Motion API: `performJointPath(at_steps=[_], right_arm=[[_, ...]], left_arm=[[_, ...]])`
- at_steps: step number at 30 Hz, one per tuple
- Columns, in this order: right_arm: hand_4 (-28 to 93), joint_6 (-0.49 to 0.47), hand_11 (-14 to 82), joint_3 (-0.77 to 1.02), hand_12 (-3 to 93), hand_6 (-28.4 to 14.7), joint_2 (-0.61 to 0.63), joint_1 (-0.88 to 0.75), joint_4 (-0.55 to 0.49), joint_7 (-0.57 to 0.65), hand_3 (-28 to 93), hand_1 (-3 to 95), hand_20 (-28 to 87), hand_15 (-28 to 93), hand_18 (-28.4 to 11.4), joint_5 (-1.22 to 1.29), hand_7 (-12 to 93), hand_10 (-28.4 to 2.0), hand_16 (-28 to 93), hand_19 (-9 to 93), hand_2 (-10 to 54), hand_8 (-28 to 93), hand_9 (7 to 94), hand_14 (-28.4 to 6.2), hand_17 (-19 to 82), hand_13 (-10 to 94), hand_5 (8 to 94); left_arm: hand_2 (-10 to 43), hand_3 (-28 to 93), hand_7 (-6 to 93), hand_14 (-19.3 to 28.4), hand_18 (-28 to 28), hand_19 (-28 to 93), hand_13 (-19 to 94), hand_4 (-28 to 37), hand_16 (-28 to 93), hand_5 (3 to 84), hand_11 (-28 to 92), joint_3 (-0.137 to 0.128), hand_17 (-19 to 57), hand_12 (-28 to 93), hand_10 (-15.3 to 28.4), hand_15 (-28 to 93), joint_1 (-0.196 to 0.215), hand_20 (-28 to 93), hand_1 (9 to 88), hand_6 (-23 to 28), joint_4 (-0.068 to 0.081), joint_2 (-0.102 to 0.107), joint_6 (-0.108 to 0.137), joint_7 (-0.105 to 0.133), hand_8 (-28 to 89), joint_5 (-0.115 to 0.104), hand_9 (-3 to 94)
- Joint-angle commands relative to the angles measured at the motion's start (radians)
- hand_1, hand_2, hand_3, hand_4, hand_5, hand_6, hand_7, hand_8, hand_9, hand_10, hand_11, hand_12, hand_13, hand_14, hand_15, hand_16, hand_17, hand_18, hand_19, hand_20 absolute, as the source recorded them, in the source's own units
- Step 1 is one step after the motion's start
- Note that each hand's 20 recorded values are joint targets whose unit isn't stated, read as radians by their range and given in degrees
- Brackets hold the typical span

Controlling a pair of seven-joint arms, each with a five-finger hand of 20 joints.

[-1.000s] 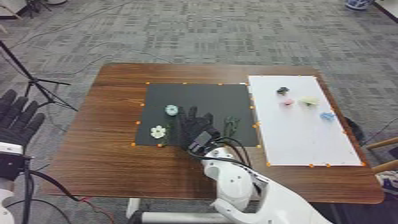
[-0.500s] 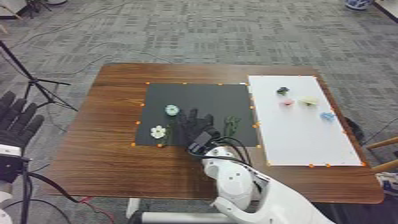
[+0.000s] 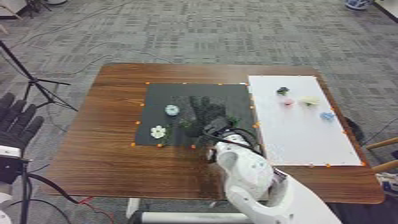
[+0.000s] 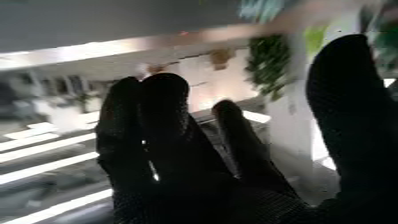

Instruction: Arrange flowers

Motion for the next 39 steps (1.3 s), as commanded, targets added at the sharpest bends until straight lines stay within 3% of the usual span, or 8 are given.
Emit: performJointPath(at_steps=[1,3,5,11,16,22,32,39], right_arm=[[-28,0.066,7.4,0.272,11.5,-12.8,0.086,-0.038,-0.047,0.057,74,34.8,40,82,-28.4,0.107,5,-27.0,20,81,-9.5,-9,38.3,-19.2,30,59,40.5],[-27,0.024,8.7,0.373,11.4,-10.9,0.094,-0.056,-0.031,-0.014,74,37.3,38,80,-28.4,0.113,7,-24.1,21,82,-9.5,-10,45.2,-17.4,31,61,47.0],[-27,-0.022,9.7,0.408,11.8,-8.4,0.106,-0.043,-0.014,0.056,74,40.7,36,78,-28.3,0.095,9,-21.2,21,82,-9.5,-10,49.0,-15.9,30,61,50.3],[-28,-0.102,9.9,0.437,11.8,-8.2,0.138,0.027,0.08,0.149,75,44.9,35,76,-27.7,0.114,10,-19.9,21,82,-9.5,-11,50.3,-14.9,30,61,52.4],[-28,-0.232,9.7,0.382,11.8,-8.2,0.164,0.104,0.175,0.161,75,46.7,35,75,-27.7,0.026,10,-19.9,21,82,-9.5,-11,50.3,-14.7,30,61,52.7],[-28,-0.271,8.3,0.443,11.6,-11.2,0.203,0.108,0.188,0.189,75,47.5,35,76,-28.2,0.131,7,-21.2,22,83,-9.5,-10,46.6,-14.8,30,62,49.0],[-28,-0.281,8.9,0.612,11.3,-7.8,0.277,0.061,0.206,0.054,74,47.2,33,73,-26.6,0.335,9,-17.8,21,80,-9.5,-10,46.3,-14.5,28,60,48.6],[-28,-0.311,9.0,0.607,11.0,-7.2,0.312,0.023,0.218,0.125,76,45.5,31,64,-25.6,0.256,10,-17.1,18,76,-9.5,-11,46.3,-13.1,26,59,48.1]], left_arm=[[18.3,65,6.1,11.9,8.7,16,19,-28.3,-2,34.8,9,-0.025,-4.5,11,12.0,17,0.012,9,22.2,7.0,-0.014,-0.005,-0.014,0.006,-7,0.014,29.4],[18.4,65,6.0,11.9,8.7,16,19,-28.3,-2,34.8,9,-0.036,-4.5,11,12.0,17,0.024,9,22.2,7.1,-0.018,-0.007,-0.013,0.01,-7,0.013,29.4],[18.5,65,6.0,11.9,8.7,16,19,-28.3,-2,34.8,9,-0.041,-4.5,11,12.0,17,0.033,9,22.2,7.1,-0.021,-0.01,-0.01,0.015,-7,0.006,29.5],[18.5,65,5.9,12.1,8.8,16,19,-28.3,-2,34.7,9,-0.053,-4.5,11,12.2,17,0.059,9,22.3,7.2,-0.031,-0.018,-0.006,0.028,-6,0.001,29.5],[18.5,65,5.9,12.2,8.8,16,19,-28.3,-2,34.8,9,-0.053,-4.5,11,12.1,17,0.075,9,22.2,7.2,-0.036,-0.014,-0.001,0.065,-6,-0.035,29.5],[18.5,65,6.0,12.2,8.8,16,19,-28.3,-2,34.9,9,-0.057,-4.5,11,12.3,17,0.083,9,22.4,7.3,-0.043,-0.024,-0.008,0.07,-6,-0.022,29.5],[18.7,65,5.9,12.2,8.8,16,19,-28.3,-2,34.9,9,-0.064,-4.5,11,12.3,17,0.093,9,22.5,7.4,-0.047,-0.023,-0.012,0.084,-6,-0.024,29.6],[18.8,65,5.8,12.2,8.7,16,19,-28.3,-2,34.9,9,-0.057,-4.5,11,12.3,17,0.073,9,22.3,7.4,-0.04,-0.019,-0.006,0.068,-6,-0.015,29.6]])
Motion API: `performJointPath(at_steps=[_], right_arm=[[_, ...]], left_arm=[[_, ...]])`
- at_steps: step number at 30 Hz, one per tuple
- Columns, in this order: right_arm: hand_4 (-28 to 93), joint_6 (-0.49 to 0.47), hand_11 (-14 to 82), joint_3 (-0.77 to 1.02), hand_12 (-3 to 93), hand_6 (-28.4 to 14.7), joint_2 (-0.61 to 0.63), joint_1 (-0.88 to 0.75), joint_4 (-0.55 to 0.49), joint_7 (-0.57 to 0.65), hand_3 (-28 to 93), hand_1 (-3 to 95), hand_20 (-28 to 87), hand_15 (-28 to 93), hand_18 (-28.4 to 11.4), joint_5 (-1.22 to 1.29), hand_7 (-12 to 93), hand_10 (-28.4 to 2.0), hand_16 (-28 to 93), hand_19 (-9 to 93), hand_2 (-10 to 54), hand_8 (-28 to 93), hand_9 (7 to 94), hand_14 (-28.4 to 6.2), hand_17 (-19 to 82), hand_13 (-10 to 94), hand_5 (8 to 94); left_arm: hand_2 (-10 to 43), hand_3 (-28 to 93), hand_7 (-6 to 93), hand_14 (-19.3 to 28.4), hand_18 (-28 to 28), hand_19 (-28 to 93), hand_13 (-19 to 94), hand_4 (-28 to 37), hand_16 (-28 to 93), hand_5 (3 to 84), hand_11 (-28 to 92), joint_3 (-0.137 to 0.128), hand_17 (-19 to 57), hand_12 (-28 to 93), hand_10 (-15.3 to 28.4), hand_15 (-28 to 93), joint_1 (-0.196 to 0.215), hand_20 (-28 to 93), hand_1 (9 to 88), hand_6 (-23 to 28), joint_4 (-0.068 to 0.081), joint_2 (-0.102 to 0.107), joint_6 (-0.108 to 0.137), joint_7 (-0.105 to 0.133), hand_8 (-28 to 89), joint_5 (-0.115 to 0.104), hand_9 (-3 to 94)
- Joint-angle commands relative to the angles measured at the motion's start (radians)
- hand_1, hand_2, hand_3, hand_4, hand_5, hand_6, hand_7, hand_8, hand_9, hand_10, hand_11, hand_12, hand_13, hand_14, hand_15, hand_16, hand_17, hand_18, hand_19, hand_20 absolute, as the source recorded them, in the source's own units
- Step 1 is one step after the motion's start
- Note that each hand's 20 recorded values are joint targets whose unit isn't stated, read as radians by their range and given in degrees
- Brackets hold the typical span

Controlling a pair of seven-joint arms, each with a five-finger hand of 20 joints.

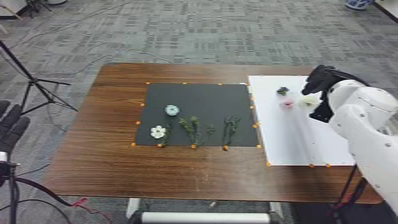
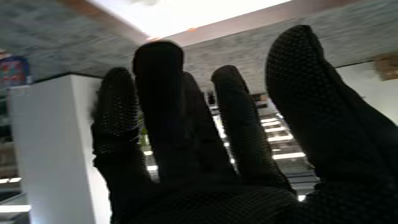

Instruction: Arrange flowers

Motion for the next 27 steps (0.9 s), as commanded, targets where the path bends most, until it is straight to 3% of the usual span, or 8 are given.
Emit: performJointPath(at_steps=[1,14,21,27], right_arm=[[-28,-0.022,8.8,0.01,11.0,-7.3,0.054,-0.053,0.015,0.081,76,45.6,31,64,-25.6,-0.109,10,-17.3,18,76,-9.5,-11,46.2,-13.0,26,60,47.9],[-28,-0.099,8.2,0.037,11.2,-8.0,0.078,-0.117,0.045,0.101,73,45.9,30,60,-26.1,-0.079,9,-17.5,17,76,-9.5,-10,45.4,-13.9,25,57,47.4],[-28,-0.012,8.4,-0.014,11.3,-7.4,0.08,-0.126,0.094,0.032,71,49.7,30,63,-25.4,-0.162,9,-16.3,18,75,-9.5,-10,45.7,-12.4,25,59,47.3],[-28,-0.047,9.2,-0.034,11.1,-5.7,0.074,-0.121,0.106,0.007,64,53.8,30,64,-24.8,-0.165,10,-14.3,18,75,-9.5,-11,48.6,-11.4,26,61,48.7]], left_arm=[[18.8,65,5.7,12.2,8.8,16,19,-28.3,-2,34.9,9,0.001,-4.5,11,12.3,17,-0.009,9,22.4,7.4,-0.002,-0.011,-0.007,-0.001,-6,0.013,29.5],[18.9,65,5.8,12.2,8.7,16,19,-28.3,-2,34.9,9,-0.006,-4.5,11,12.4,17,-0.013,9,22.3,7.4,0.001,-0.004,-0.008,-0.011,-6,0.027,29.5],[18.9,65,5.8,12.1,8.7,16,19,-28.3,-2,34.9,9,0.003,-4.5,11,12.4,17,-0.016,9,22.2,7.4,0.003,0.005,-0.005,-0.002,-6,0.026,29.5],[18.9,65,5.8,12.1,8.7,16,19,-28.3,-2,34.8,9,0.009,-4.6,11,12.3,17,-0.023,9,22.1,7.4,0.001,-0.002,0.004,-0.007,-6,0.028,29.5]])
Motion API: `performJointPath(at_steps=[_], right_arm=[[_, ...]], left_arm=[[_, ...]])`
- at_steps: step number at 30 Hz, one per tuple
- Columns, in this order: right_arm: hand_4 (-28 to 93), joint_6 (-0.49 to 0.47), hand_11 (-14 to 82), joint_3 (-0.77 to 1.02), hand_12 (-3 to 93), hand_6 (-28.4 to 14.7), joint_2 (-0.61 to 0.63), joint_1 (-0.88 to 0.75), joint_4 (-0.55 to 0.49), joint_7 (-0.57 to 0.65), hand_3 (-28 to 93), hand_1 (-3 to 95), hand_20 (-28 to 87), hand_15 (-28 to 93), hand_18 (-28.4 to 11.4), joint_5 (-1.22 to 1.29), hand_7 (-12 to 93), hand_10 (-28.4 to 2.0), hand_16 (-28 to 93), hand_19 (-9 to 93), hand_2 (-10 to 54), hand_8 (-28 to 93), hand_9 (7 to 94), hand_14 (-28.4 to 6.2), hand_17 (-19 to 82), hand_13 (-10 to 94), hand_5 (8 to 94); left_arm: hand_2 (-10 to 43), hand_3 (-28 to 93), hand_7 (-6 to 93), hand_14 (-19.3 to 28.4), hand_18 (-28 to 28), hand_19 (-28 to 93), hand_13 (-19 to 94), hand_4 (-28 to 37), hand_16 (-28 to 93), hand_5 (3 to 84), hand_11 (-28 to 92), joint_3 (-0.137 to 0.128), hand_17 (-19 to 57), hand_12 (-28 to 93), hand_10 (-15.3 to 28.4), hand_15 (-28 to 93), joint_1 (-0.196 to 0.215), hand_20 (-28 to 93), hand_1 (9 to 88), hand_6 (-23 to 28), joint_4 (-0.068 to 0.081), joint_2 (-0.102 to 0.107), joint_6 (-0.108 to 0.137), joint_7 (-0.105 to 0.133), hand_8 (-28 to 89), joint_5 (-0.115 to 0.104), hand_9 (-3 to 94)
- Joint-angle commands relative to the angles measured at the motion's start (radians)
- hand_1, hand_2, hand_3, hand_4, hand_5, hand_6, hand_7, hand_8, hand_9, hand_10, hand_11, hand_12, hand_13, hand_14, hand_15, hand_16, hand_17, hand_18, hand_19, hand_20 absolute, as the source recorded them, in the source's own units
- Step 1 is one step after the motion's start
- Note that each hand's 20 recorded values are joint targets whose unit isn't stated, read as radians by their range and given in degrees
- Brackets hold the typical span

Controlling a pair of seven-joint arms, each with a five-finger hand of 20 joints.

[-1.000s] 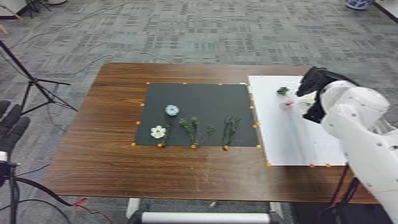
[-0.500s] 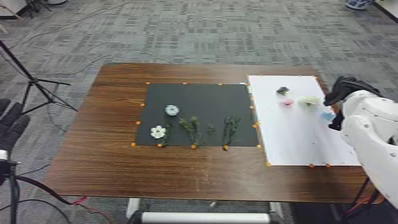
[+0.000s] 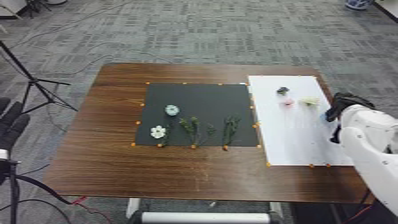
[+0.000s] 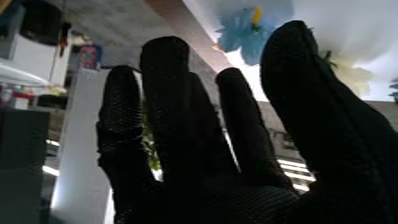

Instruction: Arrange flowers

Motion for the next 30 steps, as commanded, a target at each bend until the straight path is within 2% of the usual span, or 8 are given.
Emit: performJointPath(at_steps=[1,6,11,14,18,21,23,30], right_arm=[[-28,-0.024,9.6,-0.032,11.1,-5.3,0.0,-0.005,0.015,-0.021,65,54.1,30,63,-24.7,-0.019,11,-13.8,18,75,-9.5,-11,50.1,-11.1,26,61,49.4],[-28,0.05,11.4,-0.128,11.6,-2.8,0.003,0.036,0.082,-0.045,56,60.2,31,59,-24.0,-0.057,14,-12.1,27,75,-9.5,-12,56.7,-7.7,27,66,55.0],[-28,0.149,14.8,-0.155,13.9,0.5,0.002,0.022,0.095,-0.048,59,61.5,32,58,-23.0,-0.099,18,-10.0,34,76,-9.5,-13,68.7,-5.2,30,71,64.6],[-28,0.171,8.0,-0.156,27.3,0.9,0.003,0.011,0.087,-0.049,58,64.8,34,58,-22.6,-0.114,20,-7.8,36,77,-9.5,-5,77.8,-4.6,31,72,68.8],[-28,0.202,10.4,-0.152,37.9,1.7,0.01,-0.002,0.07,-0.052,62,65.7,35,61,-22.5,-0.121,25,-6.8,39,78,-9.5,0,85.5,-4.6,32,74,73.9],[-28,0.219,12.0,-0.121,41.7,2.0,0.018,-0.035,0.018,-0.044,64,66.3,36,62,-22.5,-0.118,28,-6.8,40,78,-9.5,2,88.1,-4.8,33,74,76.2],[-28,0.259,12.0,-0.091,42.3,2.1,0.028,-0.076,-0.046,-0.043,64,66.5,36,62,-22.5,-0.117,28,-6.9,40,78,-9.5,2,88.4,-4.6,33,75,76.5],[-28,0.391,11.6,-0.02,43.3,1.7,0.035,-0.174,-0.277,-0.119,66,66.1,37,62,-22.7,-0.038,28,-6.8,40,79,-9.5,3,88.7,-4.5,33,75,76.6]], left_arm=[[18.9,65,5.8,12.1,8.7,16,19,-28.3,-2,34.8,9,0.009,-4.6,11,12.3,17,-0.008,9,22.1,7.4,0.0,-0.005,0.003,0.001,-6,0.007,29.5],[18.9,65,5.9,12.1,8.7,16,19,-28.3,-2,34.8,9,0.005,-4.5,11,12.3,17,-0.002,9,22.3,7.4,-0.004,-0.006,0.006,0.006,-6,0.004,29.5],[19.0,65,5.9,12.1,8.7,16,19,-28.3,-2,34.8,9,0.017,-4.5,11,12.3,17,-0.016,9,22.3,7.4,0.0,-0.001,0.006,0.002,-6,0.004,29.4],[18.9,65,5.8,12.1,8.7,16,19,-28.3,-2,34.8,9,0.013,-4.6,11,12.3,17,-0.005,9,22.2,7.4,-0.006,-0.009,0.008,0.005,-6,0.005,29.5],[19.0,65,5.8,12.1,8.7,16,19,-28.3,-2,34.9,9,0.006,-4.6,11,12.3,17,-0.006,9,22.1,7.4,-0.006,-0.017,0.01,-0.003,-6,0.01,29.5],[19.0,65,5.7,12.1,8.7,16,19,-28.3,-2,34.9,9,0.005,-4.6,11,12.3,17,-0.003,9,22.2,7.4,-0.006,-0.017,0.006,-0.004,-6,0.008,29.5],[19.0,65,5.8,12.2,8.7,16,19,-28.3,-2,34.9,9,0.007,-4.6,11,12.3,17,0.001,9,22.2,7.4,-0.007,-0.011,0.006,0.004,-6,0.003,29.5],[19.0,65,5.8,12.2,8.7,16,19,-28.3,-2,34.9,9,0.0,-4.6,11,12.4,17,-0.001,9,22.2,7.4,-0.007,-0.013,0.005,0.0,-6,0.008,29.5]])
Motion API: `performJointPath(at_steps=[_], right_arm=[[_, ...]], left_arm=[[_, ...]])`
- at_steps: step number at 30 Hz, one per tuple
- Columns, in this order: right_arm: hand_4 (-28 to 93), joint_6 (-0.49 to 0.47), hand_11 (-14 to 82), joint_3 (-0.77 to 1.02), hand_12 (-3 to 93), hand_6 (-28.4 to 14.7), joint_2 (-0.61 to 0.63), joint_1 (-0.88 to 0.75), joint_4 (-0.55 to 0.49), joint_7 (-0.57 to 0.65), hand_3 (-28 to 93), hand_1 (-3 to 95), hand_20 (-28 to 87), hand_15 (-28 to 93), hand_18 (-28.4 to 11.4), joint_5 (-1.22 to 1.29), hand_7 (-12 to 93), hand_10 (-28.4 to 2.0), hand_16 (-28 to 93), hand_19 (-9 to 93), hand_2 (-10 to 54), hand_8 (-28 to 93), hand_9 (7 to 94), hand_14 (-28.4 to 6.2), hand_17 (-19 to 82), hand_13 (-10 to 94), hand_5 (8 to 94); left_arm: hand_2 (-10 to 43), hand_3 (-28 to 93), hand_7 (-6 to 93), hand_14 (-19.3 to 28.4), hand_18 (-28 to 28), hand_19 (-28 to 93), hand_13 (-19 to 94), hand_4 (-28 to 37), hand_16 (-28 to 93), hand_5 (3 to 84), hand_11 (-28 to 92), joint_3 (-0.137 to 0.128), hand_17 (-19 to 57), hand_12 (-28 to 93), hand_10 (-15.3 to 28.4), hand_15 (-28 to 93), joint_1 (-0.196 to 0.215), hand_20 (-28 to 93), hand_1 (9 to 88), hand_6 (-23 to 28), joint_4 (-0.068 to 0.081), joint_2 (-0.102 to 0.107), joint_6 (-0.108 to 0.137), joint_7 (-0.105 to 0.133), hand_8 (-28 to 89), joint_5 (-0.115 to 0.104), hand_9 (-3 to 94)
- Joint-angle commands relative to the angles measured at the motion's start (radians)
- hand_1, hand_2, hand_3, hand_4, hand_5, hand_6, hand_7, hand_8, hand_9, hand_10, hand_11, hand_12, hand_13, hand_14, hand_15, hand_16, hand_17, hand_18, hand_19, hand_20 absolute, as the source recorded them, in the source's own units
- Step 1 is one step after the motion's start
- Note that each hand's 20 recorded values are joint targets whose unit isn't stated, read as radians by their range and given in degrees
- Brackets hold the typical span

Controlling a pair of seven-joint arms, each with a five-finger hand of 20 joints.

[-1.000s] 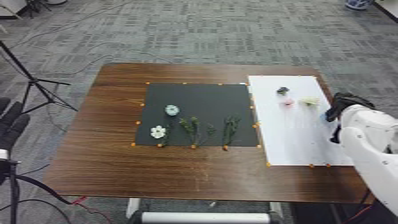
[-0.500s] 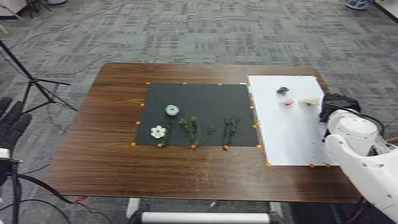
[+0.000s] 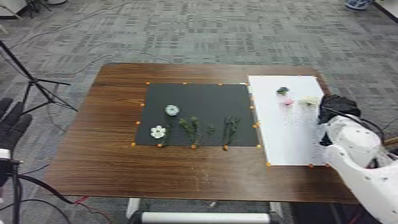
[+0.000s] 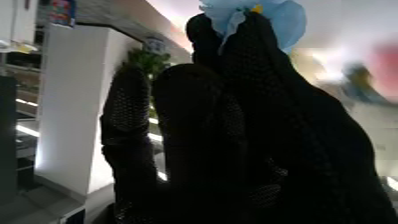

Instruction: Arrange flowers

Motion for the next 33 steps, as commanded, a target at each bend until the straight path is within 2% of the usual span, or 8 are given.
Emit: performJointPath(at_steps=[1,5,11,19,22,24,29,33], right_arm=[[-28,0.152,11.7,0.045,43.4,1.7,0.012,-0.087,-0.244,-0.094,66,66.1,37,62,-22.7,0.104,28,-6.8,40,79,-9.5,3,88.6,-4.4,33,75,76.6],[-28,0.147,11.6,-0.018,43.7,1.6,-0.042,-0.015,-0.289,-0.174,66,66.1,37,61,-22.6,0.19,28,-6.9,41,79,-9.5,3,88.4,-4.4,33,75,76.4],[-28,0.082,11.8,-0.208,44.1,1.6,-0.139,0.16,-0.286,-0.306,65,66.3,37,61,-22.4,0.273,28,-6.8,41,78,-9.5,3,87.8,-4.4,33,74,76.1],[-28,0.096,12.0,-0.474,43.7,1.7,-0.31,0.39,-0.103,-0.366,66,66.1,37,60,-22.2,0.227,28,-6.8,41,78,-9.5,3,87.8,-4.3,32,74,75.7],[-28,0.016,12.1,-0.514,43.7,1.8,-0.393,0.45,-0.005,-0.36,66,66.0,37,60,-22.2,0.231,29,-6.8,41,78,-9.5,3,87.9,-4.2,32,74,75.7],[-28,0.036,12.1,-0.552,43.6,1.9,-0.431,0.487,0.054,-0.343,65,66.2,37,60,-22.1,0.24,29,-6.8,41,78,-9.5,3,87.9,-4.1,32,74,75.7],[-28,0.092,12.3,-0.614,43.6,2.0,-0.479,0.532,0.154,-0.353,65,66.4,37,60,-22.0,0.143,29,-6.7,41,78,-9.5,2,88.0,-3.8,33,74,75.6],[-28,0.103,12.3,-0.628,43.6,2.1,-0.485,0.525,0.181,-0.35,65,66.4,37,60,-21.9,0.093,30,-6.6,42,78,-9.5,2,87.9,-3.6,33,74,75.4]], left_arm=[[19.0,65,5.8,12.2,8.7,16,19,-28.3,-2,34.9,9,-0.011,-4.6,11,12.4,17,0.005,9,22.1,7.4,-0.005,-0.009,0.005,-0.001,-6,0.006,29.5],[19.0,65,5.8,12.3,8.8,16,19,-28.3,-2,34.8,9,-0.015,-4.6,11,12.4,17,0.014,9,22.3,7.4,-0.005,-0.011,0.006,-0.003,-6,0.006,29.5],[19.0,65,5.7,12.3,8.7,16,19,-28.3,-2,34.9,9,0.007,-4.6,11,12.4,17,-0.002,9,22.5,7.4,0.003,-0.006,0.006,-0.015,-6,0.003,29.5],[19.1,65,5.7,12.3,8.8,17,19,-28.3,-2,34.9,9,0.027,-4.7,11,12.4,17,-0.032,9,22.5,7.5,0.015,0.007,0.011,-0.027,-6,0.004,29.5],[19.1,65,5.7,12.3,8.8,17,19,-28.3,-2,34.9,9,0.029,-4.7,11,12.5,17,-0.033,9,22.3,7.5,0.018,0.004,0.011,-0.037,-6,0.014,29.5],[19.1,65,5.8,12.3,8.8,17,19,-28.3,-2,34.9,9,0.042,-4.6,11,12.5,17,-0.043,9,22.3,7.4,0.021,0.011,0.022,-0.033,-6,0.005,29.5],[19.0,65,5.7,12.3,8.8,17,19,-28.3,-2,34.8,9,0.069,-4.6,11,12.4,17,-0.067,9,22.7,7.4,0.027,0.02,0.017,-0.027,-6,0.004,29.5],[18.9,65,5.6,12.3,8.8,17,19,-28.3,-2,34.8,9,0.078,-4.6,11,12.3,17,-0.08,9,22.6,7.4,0.031,0.018,0.015,-0.038,-6,0.012,29.5]])
